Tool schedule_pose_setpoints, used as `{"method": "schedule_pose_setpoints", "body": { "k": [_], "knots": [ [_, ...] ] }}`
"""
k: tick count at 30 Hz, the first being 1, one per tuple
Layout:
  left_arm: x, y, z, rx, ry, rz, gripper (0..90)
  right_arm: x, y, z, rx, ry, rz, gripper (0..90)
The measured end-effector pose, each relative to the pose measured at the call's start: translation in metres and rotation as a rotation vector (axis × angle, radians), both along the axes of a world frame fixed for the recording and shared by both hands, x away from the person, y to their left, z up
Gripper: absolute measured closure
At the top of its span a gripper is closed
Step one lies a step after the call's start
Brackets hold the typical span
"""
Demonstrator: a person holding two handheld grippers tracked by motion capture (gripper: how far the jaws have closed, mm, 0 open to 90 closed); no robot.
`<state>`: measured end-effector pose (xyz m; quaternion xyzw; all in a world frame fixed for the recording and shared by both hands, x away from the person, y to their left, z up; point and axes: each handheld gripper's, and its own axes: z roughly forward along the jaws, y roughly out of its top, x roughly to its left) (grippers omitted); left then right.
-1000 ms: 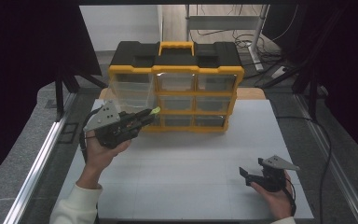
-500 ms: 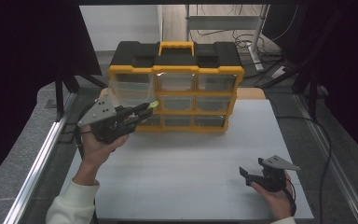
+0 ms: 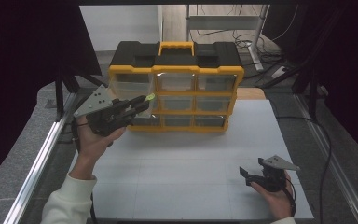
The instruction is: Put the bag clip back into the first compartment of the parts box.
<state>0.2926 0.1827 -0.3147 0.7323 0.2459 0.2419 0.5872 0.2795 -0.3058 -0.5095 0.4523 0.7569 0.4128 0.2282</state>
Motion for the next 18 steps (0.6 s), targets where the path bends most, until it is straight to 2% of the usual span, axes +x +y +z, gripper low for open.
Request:
{"method": "schedule_pose_setpoints", "body": {
  "k": [18],
  "knots": [
    [0.013, 0.009, 0.01, 0.006, 0.008, 0.037, 77.7, 0.0, 0.0, 0.0, 0.001, 0.001, -0.004, 13.8]
  ]
}}
